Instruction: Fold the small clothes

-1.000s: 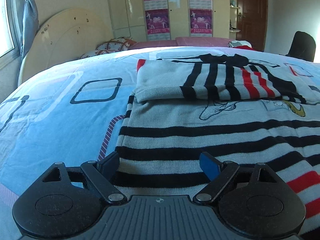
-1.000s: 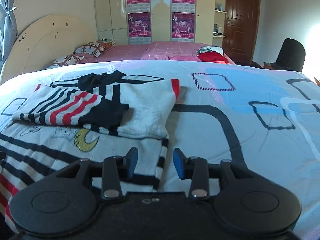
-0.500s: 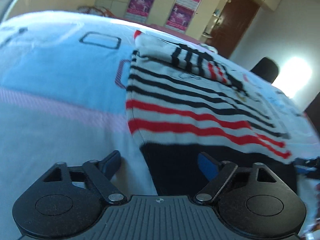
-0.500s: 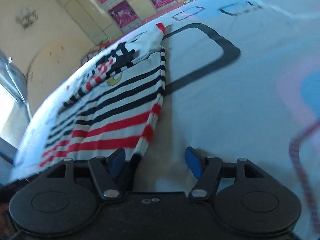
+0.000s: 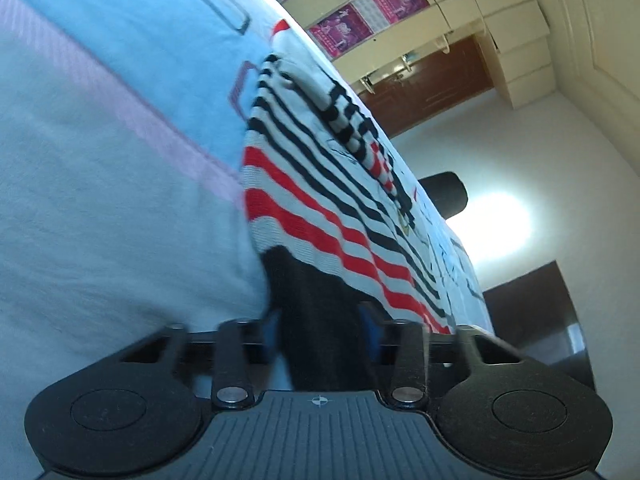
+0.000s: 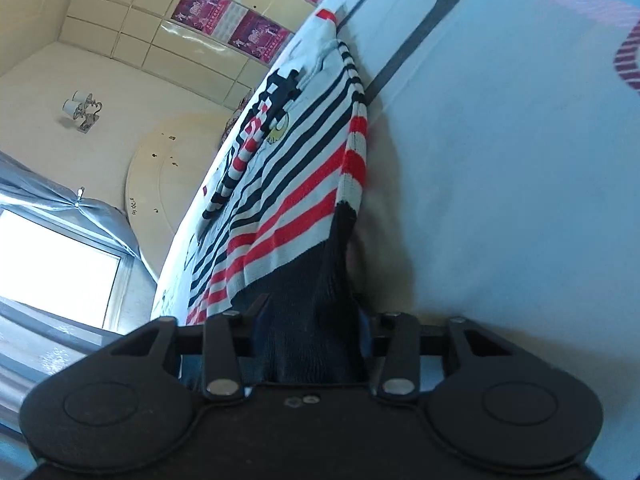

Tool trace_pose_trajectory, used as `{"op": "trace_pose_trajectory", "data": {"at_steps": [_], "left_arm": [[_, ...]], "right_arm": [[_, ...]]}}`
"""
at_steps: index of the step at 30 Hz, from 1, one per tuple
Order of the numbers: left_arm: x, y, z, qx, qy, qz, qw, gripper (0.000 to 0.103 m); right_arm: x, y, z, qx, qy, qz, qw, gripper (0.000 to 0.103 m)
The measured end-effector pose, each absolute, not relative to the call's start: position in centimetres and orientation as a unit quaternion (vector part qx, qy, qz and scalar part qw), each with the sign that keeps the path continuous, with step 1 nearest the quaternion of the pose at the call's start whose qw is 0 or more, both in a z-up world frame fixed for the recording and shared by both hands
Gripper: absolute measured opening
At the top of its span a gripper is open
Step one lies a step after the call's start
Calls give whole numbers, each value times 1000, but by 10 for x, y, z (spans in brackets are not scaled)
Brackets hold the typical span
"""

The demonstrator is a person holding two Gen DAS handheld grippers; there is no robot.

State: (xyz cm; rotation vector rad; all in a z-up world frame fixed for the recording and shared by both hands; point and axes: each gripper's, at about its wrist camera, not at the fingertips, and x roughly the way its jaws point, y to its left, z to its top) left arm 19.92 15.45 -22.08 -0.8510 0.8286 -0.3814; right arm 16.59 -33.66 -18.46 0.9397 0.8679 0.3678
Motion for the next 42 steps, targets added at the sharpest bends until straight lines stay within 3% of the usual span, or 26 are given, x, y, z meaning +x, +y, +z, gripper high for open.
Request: {"op": "trace_pose_trajectory", "data": {"at_steps": [2,5,8,18,19,20,25,33,42], "left_arm": [[202,155,-225,-399,390,-173,812,20],[206,151,-225,-401,388,-165,813,20],[206,148,-224,-394,382,-163,820,20],[205,128,-203,-295,377,-153,865,20],[204,127,-202,-289,375,-151,868,18],[204,127,-201,-277,376,-145,872,9],[194,125,-191,-241,364,-136,889,8],[181,133,-174,-231,343,-131,901,7],[179,139,-195,-268,349,-118,890,7]], "right_arm": [[172,-337,-190,444,406,175,779,30],[182,-338,-198,454,415,182,767,16],[183,-341,-204,460,419,191,759,9],[175,-338,-203,435,422,179,774,4],[176,-340,-203,438,428,178,770,4],[176,-341,-203,441,431,176,767,3],[173,-333,-189,398,419,173,797,6],[158,-343,-169,399,368,194,817,6],[163,-343,-185,402,392,184,807,6]]}}
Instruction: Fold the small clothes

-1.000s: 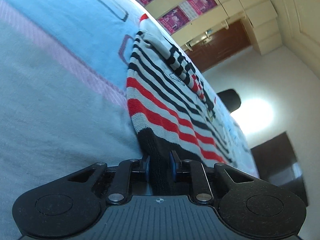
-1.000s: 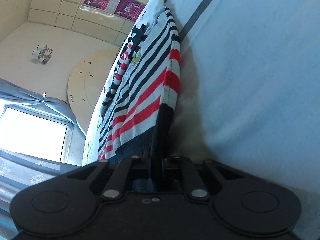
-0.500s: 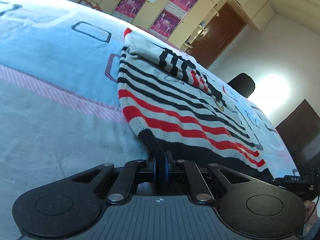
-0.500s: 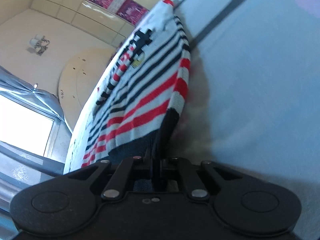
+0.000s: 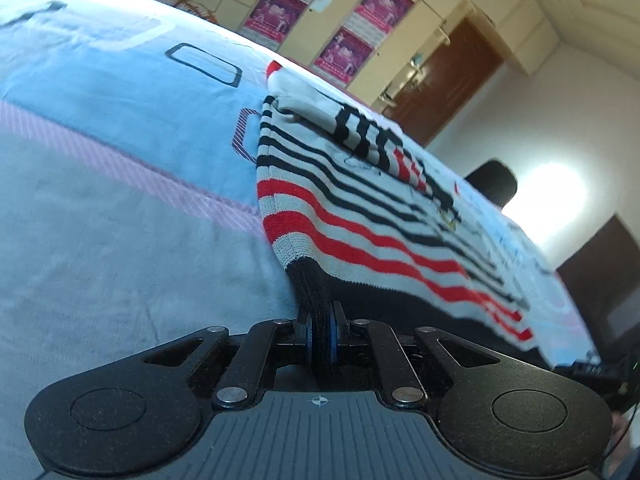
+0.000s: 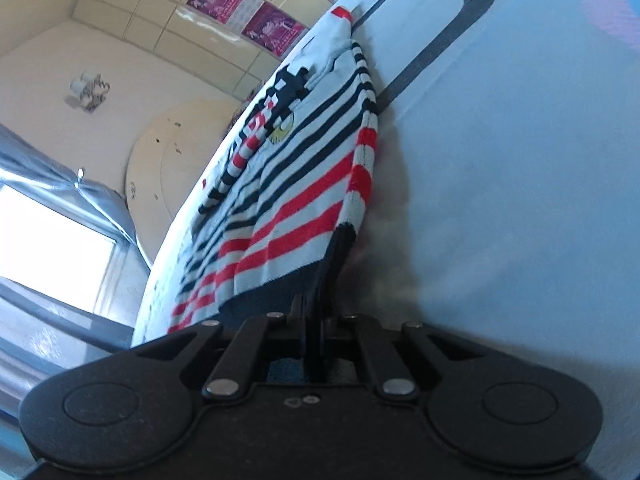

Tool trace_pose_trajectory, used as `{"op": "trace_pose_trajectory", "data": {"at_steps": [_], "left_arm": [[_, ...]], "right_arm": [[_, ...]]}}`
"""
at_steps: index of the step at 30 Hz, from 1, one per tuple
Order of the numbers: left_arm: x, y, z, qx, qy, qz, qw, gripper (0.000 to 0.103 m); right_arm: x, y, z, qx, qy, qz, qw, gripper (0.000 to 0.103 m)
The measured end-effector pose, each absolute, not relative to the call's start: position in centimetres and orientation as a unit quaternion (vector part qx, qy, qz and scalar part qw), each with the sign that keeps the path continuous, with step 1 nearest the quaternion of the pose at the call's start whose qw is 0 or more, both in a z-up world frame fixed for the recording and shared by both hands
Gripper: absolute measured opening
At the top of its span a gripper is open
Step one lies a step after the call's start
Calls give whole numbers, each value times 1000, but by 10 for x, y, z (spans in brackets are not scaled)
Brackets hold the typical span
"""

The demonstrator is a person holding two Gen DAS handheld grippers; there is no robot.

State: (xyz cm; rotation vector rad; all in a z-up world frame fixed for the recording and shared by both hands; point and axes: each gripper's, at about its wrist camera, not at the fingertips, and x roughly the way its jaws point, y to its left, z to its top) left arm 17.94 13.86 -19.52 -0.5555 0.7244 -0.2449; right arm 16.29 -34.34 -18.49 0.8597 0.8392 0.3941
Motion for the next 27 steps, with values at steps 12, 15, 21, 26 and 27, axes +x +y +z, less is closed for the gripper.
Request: {"op": "trace_pose_trajectory", "data": {"at_steps": [12,15,21,26,27], "left_arm": [[224,155,-151,-379,247,-145,880,7],[255,157,-138,-388,232,-148,879,7],[330,154,-118,-385,224,-144,884,7],[402,149,-118,-375,237,-135,886,7],[418,148,-120,-375,244,-132,885,7]], "right_arm": [[210,-335,-108,353,307,202,860,6],[243,-334,-87,335,293,204,872,6],[316,-336,-64,318,283,206,881,6],[384,-340,-74,333,298,208,870,6],[398,-341,-79,339,303,206,866,6]]}}
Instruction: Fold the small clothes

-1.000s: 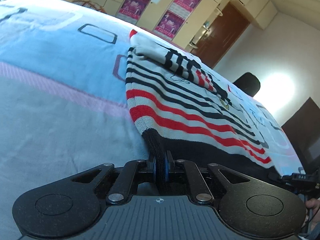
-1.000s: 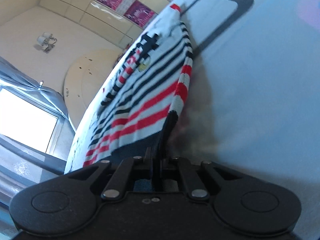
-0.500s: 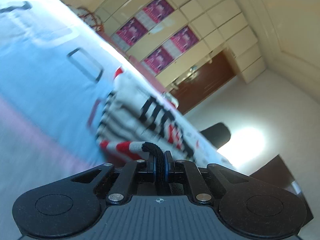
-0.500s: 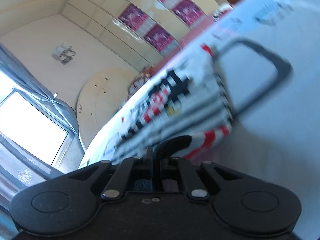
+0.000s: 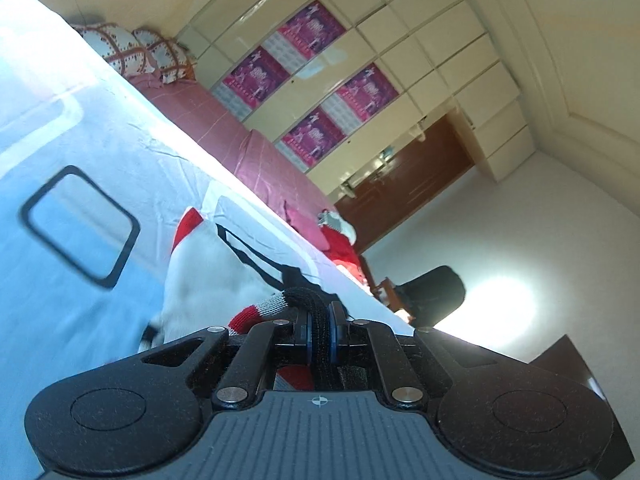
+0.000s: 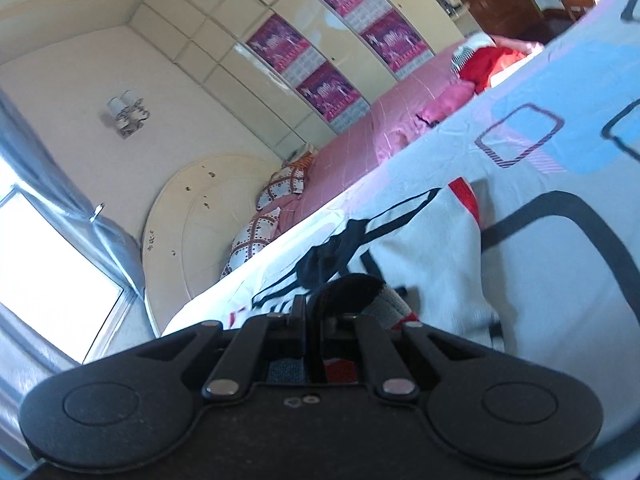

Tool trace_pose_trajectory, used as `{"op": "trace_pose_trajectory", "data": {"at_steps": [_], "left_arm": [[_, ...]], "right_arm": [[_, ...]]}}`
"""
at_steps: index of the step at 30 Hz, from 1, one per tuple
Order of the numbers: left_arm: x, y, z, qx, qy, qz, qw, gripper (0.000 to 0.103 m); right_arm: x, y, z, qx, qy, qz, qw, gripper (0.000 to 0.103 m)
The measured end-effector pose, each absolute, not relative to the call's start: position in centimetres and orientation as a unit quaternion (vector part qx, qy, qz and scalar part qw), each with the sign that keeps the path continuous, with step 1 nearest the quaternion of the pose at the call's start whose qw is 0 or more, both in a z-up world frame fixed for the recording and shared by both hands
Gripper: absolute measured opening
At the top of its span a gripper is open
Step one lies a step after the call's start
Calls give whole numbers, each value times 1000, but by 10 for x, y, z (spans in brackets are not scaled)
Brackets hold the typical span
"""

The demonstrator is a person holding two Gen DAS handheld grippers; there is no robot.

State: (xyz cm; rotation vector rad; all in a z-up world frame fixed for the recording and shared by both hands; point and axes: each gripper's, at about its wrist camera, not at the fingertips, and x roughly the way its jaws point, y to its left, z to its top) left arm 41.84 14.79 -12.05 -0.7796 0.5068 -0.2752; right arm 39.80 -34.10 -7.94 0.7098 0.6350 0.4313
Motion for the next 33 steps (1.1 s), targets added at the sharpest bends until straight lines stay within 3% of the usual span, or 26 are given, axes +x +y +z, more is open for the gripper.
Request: {"op": "trace_pose_trajectory", "data": {"at_steps": [10,14,16,18,20,23,30,33], "left_arm": [[535,145,-187,-386,338,-76,855,8],[550,154,-202,-451,314,-73,832,8],[558,147,-202,-435,320,-78,838,15],[562,143,-201,-420,311,-77,849,47],[560,144,-193,-414,288,-75,861,64],[556,144,-175,-355,274,-87,889,64],[579,102,-151,-96,347,-128,924,63],[593,89,-158,-42,390,-130,911,50]], "right_arm": [[525,-346,-165,392,390,201,809,7],[547,-353,-177,424,374,186,803,24],[552,-357,-175,431,360,186,806,35],[555,-360,-169,421,347,181,818,58],[553,-365,-161,404,335,174,833,63],[547,-367,-149,363,330,186,851,62],[561,-336,-137,233,357,216,879,56],[572,-313,-140,163,380,227,882,52]]}}
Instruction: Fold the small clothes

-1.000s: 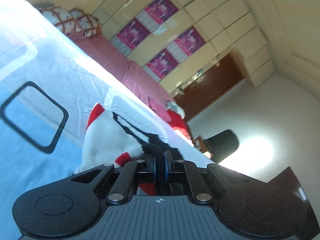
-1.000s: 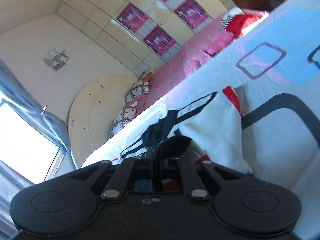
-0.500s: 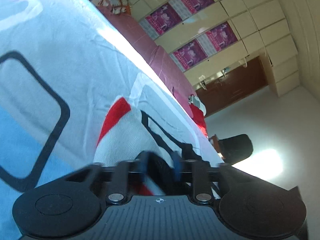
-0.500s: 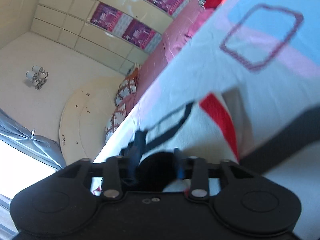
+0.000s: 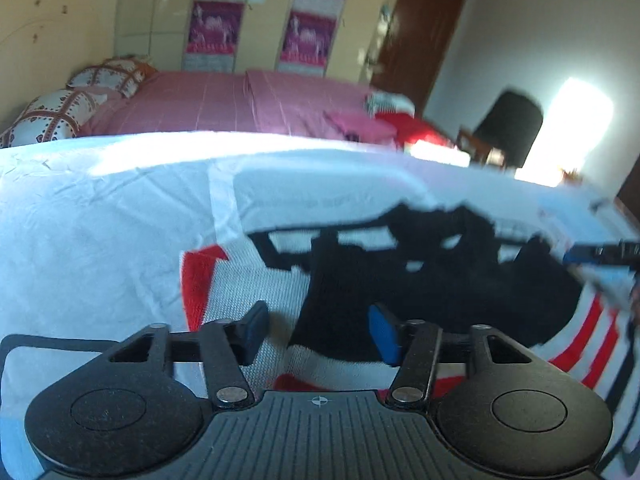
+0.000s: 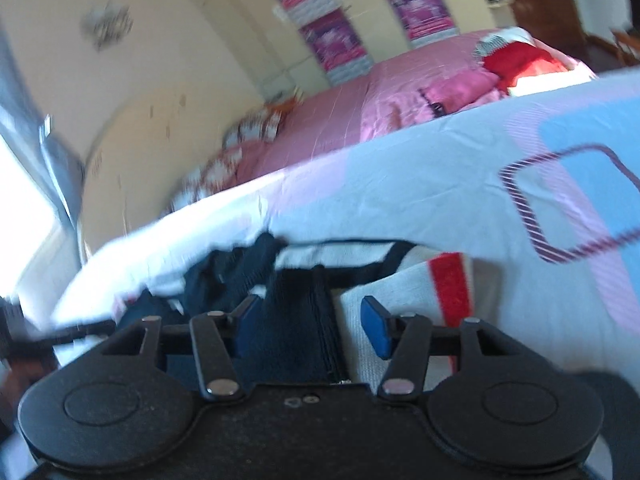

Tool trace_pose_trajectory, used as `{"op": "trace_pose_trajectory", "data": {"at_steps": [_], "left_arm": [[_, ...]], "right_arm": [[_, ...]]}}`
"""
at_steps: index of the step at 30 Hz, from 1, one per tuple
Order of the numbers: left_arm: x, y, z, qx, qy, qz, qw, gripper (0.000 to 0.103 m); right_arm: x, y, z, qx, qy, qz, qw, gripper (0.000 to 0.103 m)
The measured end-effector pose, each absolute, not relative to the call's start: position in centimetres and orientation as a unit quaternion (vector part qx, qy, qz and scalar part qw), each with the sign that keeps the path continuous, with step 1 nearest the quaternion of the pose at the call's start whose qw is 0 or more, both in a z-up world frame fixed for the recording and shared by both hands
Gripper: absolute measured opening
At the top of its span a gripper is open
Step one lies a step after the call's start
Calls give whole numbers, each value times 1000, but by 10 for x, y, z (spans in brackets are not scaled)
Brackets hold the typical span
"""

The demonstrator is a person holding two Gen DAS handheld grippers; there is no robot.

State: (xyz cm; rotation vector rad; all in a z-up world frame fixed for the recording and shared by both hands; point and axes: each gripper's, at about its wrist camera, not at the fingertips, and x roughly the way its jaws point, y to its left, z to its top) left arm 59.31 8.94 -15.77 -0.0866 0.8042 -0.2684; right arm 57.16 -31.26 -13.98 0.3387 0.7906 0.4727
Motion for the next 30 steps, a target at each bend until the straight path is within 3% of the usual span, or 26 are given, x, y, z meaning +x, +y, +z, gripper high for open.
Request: {"op": "trace_pose_trajectory", "data": {"at_steps": [2,4,5,6,7,10,19,23,27,30], "left_arm": [[590,81,-159,-20,393,-134,909,47],[588,78,-156,-15,391,-129,911,24],[585,79,-153,-19,389,-131,912,11],[582,81,-152,-22,385,-132,913,5],[580,82,-154,-21,379,-134,915,5],[572,85,-154,-30,356,-133,924,4],[568,106,-122,-67,266,-111,955,4],[593,108,-137,-78,293,-81,950,4],[620,103,-178,-76,348,-47,933,4],[623,101,-178,-70,351,-42,933,4]], "right_arm": [[576,-298,-142,109,395,231,883,51],[574,-284,-139,55,394,232,888,47],[572,-278,-136,29,392,237,888,36],[569,-272,-134,7,388,244,889,16],[566,-267,-133,-11,381,248,891,6],[555,-254,-133,-79,345,245,903,6],[559,-284,-93,-35,240,205,948,5],[579,-285,-108,-38,257,187,947,5],[607,-282,-157,-45,327,158,931,5],[605,-280,-163,-46,311,159,936,6]]}}
